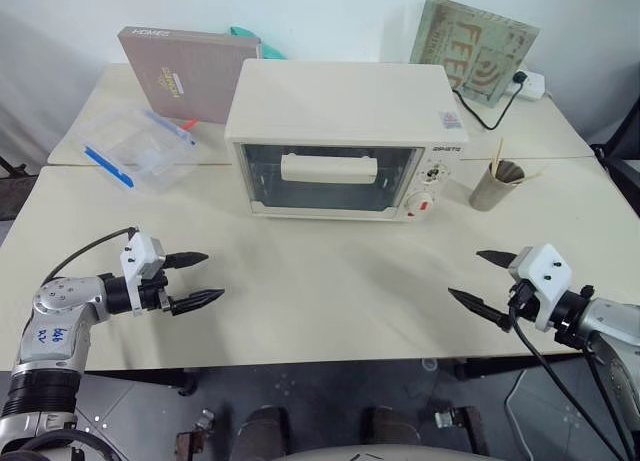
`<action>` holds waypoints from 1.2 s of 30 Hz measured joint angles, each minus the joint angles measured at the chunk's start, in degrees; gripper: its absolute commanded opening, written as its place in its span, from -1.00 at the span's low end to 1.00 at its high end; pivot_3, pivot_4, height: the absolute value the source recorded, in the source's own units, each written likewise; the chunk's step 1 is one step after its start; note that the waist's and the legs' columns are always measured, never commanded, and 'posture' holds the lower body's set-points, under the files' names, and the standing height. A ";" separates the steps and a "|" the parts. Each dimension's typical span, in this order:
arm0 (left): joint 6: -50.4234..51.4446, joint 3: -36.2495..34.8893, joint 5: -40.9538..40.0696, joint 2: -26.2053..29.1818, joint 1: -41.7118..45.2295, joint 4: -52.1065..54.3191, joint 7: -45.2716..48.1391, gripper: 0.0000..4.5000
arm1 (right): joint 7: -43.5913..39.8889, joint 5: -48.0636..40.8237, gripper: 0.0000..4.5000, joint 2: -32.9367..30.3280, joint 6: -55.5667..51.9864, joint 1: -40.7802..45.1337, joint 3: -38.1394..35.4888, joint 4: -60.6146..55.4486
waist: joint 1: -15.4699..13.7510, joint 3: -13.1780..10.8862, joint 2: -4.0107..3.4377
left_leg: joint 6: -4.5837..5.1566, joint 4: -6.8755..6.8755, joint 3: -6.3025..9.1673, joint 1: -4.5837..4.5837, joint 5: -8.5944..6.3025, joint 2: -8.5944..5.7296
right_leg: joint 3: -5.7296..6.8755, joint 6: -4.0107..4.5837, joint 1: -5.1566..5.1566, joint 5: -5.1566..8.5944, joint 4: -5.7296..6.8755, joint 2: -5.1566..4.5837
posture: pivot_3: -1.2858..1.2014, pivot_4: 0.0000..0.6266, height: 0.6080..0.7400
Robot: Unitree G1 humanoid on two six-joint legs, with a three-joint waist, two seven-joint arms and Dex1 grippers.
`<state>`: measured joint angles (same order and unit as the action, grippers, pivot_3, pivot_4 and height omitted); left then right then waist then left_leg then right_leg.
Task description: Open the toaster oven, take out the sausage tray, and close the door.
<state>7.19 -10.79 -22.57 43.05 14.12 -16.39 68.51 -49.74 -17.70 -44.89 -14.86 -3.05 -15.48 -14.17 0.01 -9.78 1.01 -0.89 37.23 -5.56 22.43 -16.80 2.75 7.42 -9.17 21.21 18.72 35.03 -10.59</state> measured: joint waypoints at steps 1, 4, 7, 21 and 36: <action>0.00 0.00 0.00 -0.01 0.00 0.00 0.00 1.00 | 0.00 0.00 0.98 0.00 0.00 0.00 0.00 0.00 | 0.00 0.00 0.00 | 0.00 0.00 0.00 0.00 0.00 0.00 | 0.00 0.00 0.00 0.00 0.00 0.00 | 0.03 -0.52 1.00; 1.22 0.07 0.02 -0.15 0.37 0.03 -1.28 1.00 | 0.11 -0.22 0.98 -0.41 -2.71 -0.38 -0.04 -1.61 | 0.00 -0.01 -0.01 | 0.00 0.01 -0.01 0.00 0.00 0.00 | -0.02 0.00 0.02 0.00 0.02 0.00 | 0.03 -0.52 1.00; 2.80 0.04 -0.21 -0.29 2.06 0.34 -2.69 1.00 | 0.69 -2.76 0.98 -1.25 -9.18 -0.21 -0.12 -6.81 | -0.03 -0.01 -0.01 | 0.00 0.03 0.00 0.01 0.00 0.00 | -0.03 0.00 0.02 0.00 0.04 0.00 | 0.03 -0.52 1.00; 6.53 0.07 -3.02 -2.07 5.56 2.75 -2.34 1.00 | 9.65 -14.71 0.98 3.85 -30.13 21.63 10.18 -18.41 | 0.08 -0.03 -0.04 | -0.01 0.15 -0.06 0.26 0.00 0.03 | -0.08 0.01 0.30 -0.01 0.13 0.02 | 0.03 -0.52 1.00; 5.29 -3.64 -7.42 -4.93 6.66 2.87 -0.65 1.00 | 2.41 -9.86 0.98 8.76 -22.68 41.10 21.81 1.30 | 0.29 -0.04 -0.04 | 0.00 0.33 0.01 0.40 -0.01 0.03 | -0.01 0.01 0.41 -0.01 0.31 0.02 | 0.03 -0.52 1.00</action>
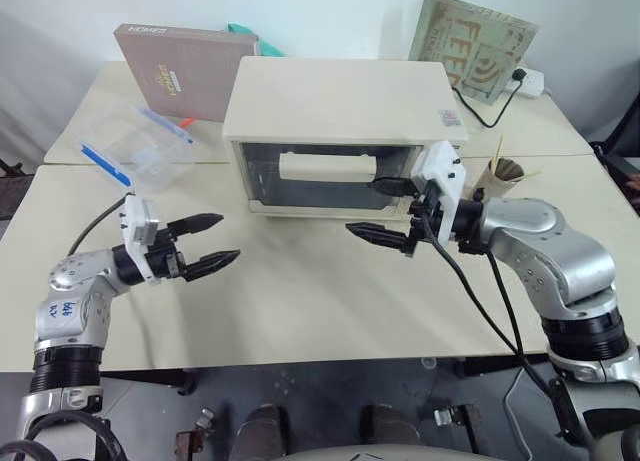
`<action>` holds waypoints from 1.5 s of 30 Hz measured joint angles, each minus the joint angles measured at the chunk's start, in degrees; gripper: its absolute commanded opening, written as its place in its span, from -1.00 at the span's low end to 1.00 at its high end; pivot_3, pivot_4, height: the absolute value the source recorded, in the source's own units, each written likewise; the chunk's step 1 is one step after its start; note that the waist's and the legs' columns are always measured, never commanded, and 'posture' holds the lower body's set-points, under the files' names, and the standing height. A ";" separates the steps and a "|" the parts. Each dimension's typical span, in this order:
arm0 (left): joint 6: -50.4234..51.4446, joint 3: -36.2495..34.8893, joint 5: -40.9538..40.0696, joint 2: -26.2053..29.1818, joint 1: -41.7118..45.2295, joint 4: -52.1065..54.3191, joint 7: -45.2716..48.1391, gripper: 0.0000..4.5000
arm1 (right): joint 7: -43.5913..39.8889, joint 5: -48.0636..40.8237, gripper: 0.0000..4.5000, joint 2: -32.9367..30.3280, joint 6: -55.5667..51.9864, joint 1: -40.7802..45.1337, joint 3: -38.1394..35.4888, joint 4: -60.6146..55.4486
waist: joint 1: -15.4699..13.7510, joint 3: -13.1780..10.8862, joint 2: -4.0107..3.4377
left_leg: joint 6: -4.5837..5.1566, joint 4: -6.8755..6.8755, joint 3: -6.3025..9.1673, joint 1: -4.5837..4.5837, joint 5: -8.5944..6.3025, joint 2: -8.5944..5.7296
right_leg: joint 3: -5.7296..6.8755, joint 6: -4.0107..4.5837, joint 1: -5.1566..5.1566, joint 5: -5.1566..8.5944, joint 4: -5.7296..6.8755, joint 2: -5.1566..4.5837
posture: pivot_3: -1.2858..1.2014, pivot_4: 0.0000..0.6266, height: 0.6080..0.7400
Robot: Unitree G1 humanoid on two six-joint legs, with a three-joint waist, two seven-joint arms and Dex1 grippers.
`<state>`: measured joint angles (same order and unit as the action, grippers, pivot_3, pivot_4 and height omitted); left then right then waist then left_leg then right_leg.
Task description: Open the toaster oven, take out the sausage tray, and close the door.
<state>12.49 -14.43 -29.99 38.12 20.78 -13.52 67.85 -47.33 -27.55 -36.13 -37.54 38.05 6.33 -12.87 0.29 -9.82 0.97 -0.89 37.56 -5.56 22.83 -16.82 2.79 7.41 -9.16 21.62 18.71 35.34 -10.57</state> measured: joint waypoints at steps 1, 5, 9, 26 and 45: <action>0.02 -0.32 -0.05 0.00 -0.92 0.32 -0.10 1.00 | -0.58 0.82 0.98 0.28 1.09 0.01 0.29 0.68 | 0.02 0.00 0.00 | 0.00 -0.01 0.00 0.00 0.00 0.00 | 0.00 0.00 0.01 0.00 0.01 0.00 | 0.03 -0.52 1.00; 0.09 -0.67 -0.07 -0.01 -3.23 1.86 -0.77 1.00 | -2.13 1.96 0.98 0.51 2.66 0.02 0.56 1.24 | 0.00 -0.01 0.00 | 0.00 0.02 0.01 0.01 0.00 0.00 | -0.01 0.00 0.01 0.00 0.02 0.00 | 0.03 -0.52 1.00; 0.09 -1.04 -0.09 0.00 -4.21 2.51 -1.21 1.00 | -3.21 3.22 0.98 0.63 3.91 0.16 0.69 1.23 | -0.08 -0.01 0.00 | 0.00 0.10 0.02 0.05 0.00 0.00 | -0.01 0.00 0.01 0.00 0.05 0.00 | 0.03 -0.52 1.00; 0.11 -0.88 -0.17 -0.98 -3.27 3.60 -2.36 1.00 | -5.32 5.42 0.98 -0.24 2.33 1.95 0.41 -2.06 | -0.05 -0.02 -0.01 | 0.01 0.13 0.05 0.10 -0.01 0.00 | 0.01 0.00 0.04 0.00 0.08 0.00 | 0.03 -0.52 1.00; 13.27 -6.15 -6.80 0.32 4.41 1.18 -9.31 1.00 | -5.36 5.74 0.98 -0.90 1.56 -5.46 2.60 -11.57 | 1.28 -0.04 0.00 | 0.00 0.08 0.10 0.15 -0.01 0.01 | 0.05 0.00 0.11 0.00 0.10 0.00 | 0.03 -0.52 1.00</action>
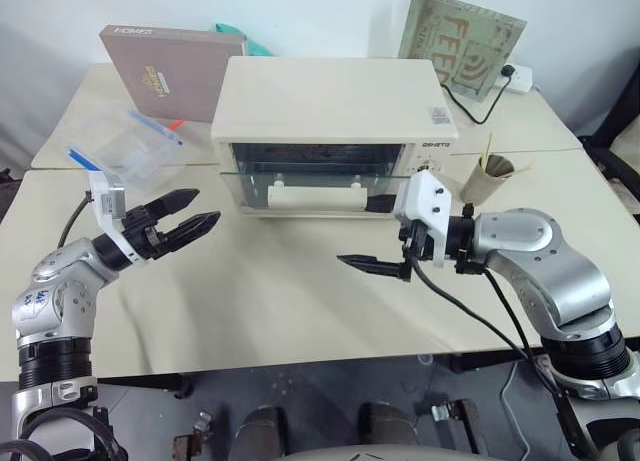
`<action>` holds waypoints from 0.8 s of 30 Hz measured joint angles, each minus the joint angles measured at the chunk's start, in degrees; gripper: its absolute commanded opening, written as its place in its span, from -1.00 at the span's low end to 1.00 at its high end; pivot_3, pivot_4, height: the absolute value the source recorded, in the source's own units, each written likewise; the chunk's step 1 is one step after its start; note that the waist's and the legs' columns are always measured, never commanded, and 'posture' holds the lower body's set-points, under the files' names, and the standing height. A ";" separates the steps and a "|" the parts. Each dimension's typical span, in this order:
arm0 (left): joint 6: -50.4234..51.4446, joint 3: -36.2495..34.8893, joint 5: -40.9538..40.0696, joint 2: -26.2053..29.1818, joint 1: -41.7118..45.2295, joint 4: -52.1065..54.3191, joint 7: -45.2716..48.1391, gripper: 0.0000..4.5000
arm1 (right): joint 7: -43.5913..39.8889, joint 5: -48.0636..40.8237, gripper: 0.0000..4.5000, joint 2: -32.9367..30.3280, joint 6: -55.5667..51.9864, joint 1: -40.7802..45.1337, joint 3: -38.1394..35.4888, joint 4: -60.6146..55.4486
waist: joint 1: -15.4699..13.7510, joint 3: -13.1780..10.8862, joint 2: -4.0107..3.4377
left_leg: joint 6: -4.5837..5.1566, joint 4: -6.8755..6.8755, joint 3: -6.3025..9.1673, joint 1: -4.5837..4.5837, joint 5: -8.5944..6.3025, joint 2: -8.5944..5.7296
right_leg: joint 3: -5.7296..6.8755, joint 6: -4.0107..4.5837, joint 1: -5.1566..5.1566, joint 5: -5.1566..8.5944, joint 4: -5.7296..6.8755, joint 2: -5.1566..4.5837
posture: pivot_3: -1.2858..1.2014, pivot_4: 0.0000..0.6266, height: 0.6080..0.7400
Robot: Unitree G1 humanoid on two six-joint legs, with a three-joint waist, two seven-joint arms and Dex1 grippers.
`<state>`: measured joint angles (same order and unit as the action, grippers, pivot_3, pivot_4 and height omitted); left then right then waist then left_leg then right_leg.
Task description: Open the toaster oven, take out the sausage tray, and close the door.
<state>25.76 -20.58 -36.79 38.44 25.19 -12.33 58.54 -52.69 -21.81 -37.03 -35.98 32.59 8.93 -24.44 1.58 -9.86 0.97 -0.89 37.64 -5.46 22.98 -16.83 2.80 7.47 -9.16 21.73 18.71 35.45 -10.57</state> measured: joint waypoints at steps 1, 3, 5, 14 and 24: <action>0.27 -0.28 -0.02 0.28 0.59 -0.10 -0.09 1.00 | 0.08 0.13 0.98 0.14 0.06 -0.31 0.27 -0.03 | 0.01 0.00 0.00 | 0.00 0.00 0.00 0.00 0.00 0.00 | 0.00 0.00 0.00 0.00 0.00 0.00 | 0.03 -0.52 1.00; 0.79 -1.24 -0.43 0.82 1.60 -0.35 -0.26 1.00 | 0.41 0.37 0.98 0.52 0.15 -0.38 0.98 -0.04 | 0.02 0.00 0.00 | 0.00 0.01 0.00 0.00 0.00 0.00 | 0.00 0.00 0.00 0.00 0.00 0.00 | 0.03 -0.52 1.00; 2.02 -1.64 -0.46 1.87 2.52 -1.49 -1.47 1.00 | 0.85 0.59 0.98 0.88 0.45 -0.52 1.54 -0.04 | 0.00 0.00 0.00 | 0.00 0.01 0.01 0.00 0.00 0.00 | 0.00 0.00 0.00 0.00 0.01 0.00 | 0.03 -0.52 1.00; 5.50 -0.90 -2.33 3.08 5.77 -2.43 3.51 -0.07 | 1.14 1.65 1.00 1.61 1.38 -0.58 1.95 0.19 | 0.01 -0.01 0.02 | 0.00 0.01 0.00 0.01 0.00 0.00 | 0.01 0.00 0.00 0.00 0.01 0.00 | 0.03 -0.52 1.00; 3.54 5.51 0.37 1.59 13.30 -10.75 9.91 -0.99 | 0.60 2.66 1.00 2.41 3.59 -0.25 2.10 2.11 | -0.07 -0.02 0.03 | 0.00 0.07 0.01 0.03 0.00 0.00 | 0.02 0.00 0.00 0.00 0.02 0.01 | 0.03 -0.52 1.00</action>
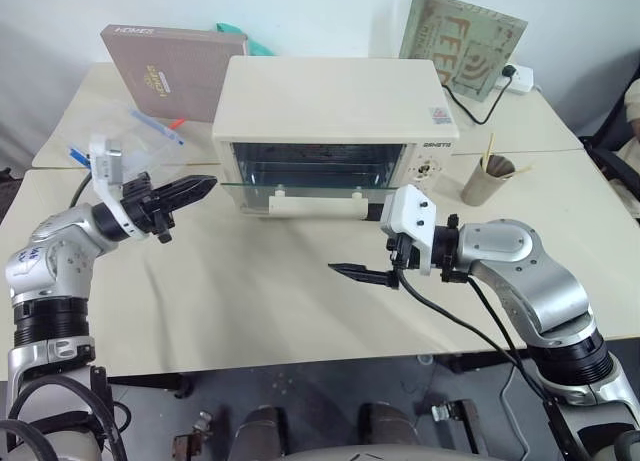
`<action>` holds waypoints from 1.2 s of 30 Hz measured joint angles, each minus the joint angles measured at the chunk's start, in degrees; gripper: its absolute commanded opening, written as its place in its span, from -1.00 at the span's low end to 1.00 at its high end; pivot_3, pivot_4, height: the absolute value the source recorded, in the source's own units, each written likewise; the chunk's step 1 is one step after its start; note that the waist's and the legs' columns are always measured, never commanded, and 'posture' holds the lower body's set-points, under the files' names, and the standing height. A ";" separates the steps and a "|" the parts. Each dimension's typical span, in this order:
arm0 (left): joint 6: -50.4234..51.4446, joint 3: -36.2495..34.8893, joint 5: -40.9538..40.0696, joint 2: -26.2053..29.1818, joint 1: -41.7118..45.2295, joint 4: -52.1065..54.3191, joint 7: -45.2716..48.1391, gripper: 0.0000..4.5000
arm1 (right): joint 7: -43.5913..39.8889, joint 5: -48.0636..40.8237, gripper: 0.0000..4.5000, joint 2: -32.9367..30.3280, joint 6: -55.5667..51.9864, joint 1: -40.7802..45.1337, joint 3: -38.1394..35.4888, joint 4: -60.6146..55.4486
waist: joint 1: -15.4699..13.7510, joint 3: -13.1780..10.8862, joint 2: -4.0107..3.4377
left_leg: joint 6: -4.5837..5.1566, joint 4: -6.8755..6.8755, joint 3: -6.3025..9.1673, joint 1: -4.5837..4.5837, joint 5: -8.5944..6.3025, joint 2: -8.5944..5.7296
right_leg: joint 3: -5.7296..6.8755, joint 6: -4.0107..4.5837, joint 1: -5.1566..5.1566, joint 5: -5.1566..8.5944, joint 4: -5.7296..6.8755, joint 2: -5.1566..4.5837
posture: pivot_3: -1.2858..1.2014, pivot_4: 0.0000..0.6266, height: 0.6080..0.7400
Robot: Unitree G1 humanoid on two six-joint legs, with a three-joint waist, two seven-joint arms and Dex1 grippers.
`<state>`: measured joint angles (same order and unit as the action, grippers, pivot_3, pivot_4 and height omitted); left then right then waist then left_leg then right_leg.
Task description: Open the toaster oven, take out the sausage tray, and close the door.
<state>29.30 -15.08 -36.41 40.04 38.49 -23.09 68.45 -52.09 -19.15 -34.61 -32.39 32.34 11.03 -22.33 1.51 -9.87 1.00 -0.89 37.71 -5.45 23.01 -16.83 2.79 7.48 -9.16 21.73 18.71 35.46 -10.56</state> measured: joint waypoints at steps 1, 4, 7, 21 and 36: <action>-0.87 0.62 0.75 -0.71 0.95 -1.23 0.22 -0.99 | -0.10 0.07 1.00 0.05 0.11 0.03 0.01 0.10 | -0.01 0.00 0.00 | 0.00 0.01 0.00 0.01 0.00 0.00 | 0.01 0.00 0.00 0.00 0.01 0.00 | 0.03 -0.52 1.00; -3.09 2.73 2.74 -2.40 3.30 -4.84 0.91 -0.99 | -0.25 0.16 1.00 0.10 0.45 0.03 0.05 0.24 | -0.02 0.00 0.00 | 0.00 0.04 0.00 0.02 0.00 0.00 | 0.02 0.00 0.00 0.00 0.02 0.00 | 0.03 -0.52 1.00; -4.45 3.95 4.21 -2.74 4.97 -7.22 2.16 -0.99 | -0.51 0.17 1.00 0.10 0.48 -0.04 0.40 0.25 | 0.06 -0.02 0.03 | 0.00 0.03 0.00 0.03 0.00 0.00 | 0.03 0.00 0.01 0.00 0.02 0.00 | 0.03 -0.52 1.00; -7.06 6.59 7.73 -5.63 8.34 -11.70 6.06 -0.99 | -1.38 -4.14 1.00 -11.04 -11.90 -6.63 -2.53 -8.94 | -1.70 -0.05 0.11 | 0.08 0.31 0.05 0.15 -0.05 -0.01 | 0.04 0.00 -0.05 0.00 0.03 -0.01 | 0.03 -0.52 1.00; -6.97 9.84 9.97 -5.88 7.28 -10.84 9.48 -0.99 | -10.38 -12.79 1.00 -29.36 -18.42 -16.10 -15.29 -12.05 | -1.92 -0.08 0.16 | 0.11 0.39 0.04 0.17 -0.07 -0.01 | 0.02 0.00 -0.06 0.00 0.01 -0.01 | 0.03 -0.52 1.00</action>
<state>22.33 -5.23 -26.45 34.15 45.76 -33.92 77.93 -62.47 -31.94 -63.97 -50.81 16.24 -4.26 -34.39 -0.41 -9.96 1.15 -0.78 38.09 -5.41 23.18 -16.89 2.78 7.50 -9.17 21.67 18.71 35.48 -10.58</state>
